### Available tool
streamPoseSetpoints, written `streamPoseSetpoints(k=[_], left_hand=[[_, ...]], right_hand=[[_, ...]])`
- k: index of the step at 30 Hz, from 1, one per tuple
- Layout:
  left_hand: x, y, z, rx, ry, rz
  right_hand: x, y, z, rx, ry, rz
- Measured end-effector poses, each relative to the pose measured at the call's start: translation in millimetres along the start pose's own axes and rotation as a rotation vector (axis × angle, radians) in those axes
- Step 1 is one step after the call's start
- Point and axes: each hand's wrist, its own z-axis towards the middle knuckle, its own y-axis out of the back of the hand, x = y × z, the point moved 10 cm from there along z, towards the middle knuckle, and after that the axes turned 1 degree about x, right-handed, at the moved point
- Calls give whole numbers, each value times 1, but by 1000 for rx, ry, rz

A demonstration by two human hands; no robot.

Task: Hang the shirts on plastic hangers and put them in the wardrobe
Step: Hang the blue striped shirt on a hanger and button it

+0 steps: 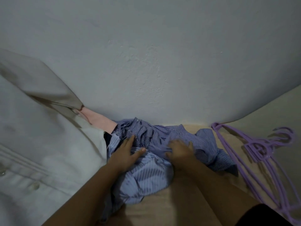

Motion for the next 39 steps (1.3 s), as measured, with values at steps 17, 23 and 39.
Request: streamPoseSetpoints(k=[17,23,39], left_hand=[[-212,23,-42,9,-296,-156],[-212,1,-75,177,-183,-123],[-131,12,-72,32,-75,-155]], right_hand=[[-88,173,-141,-421,52,1533],[-142,168,-189,-476,-256,1049],[-62,66,-131,-89,-172,818]])
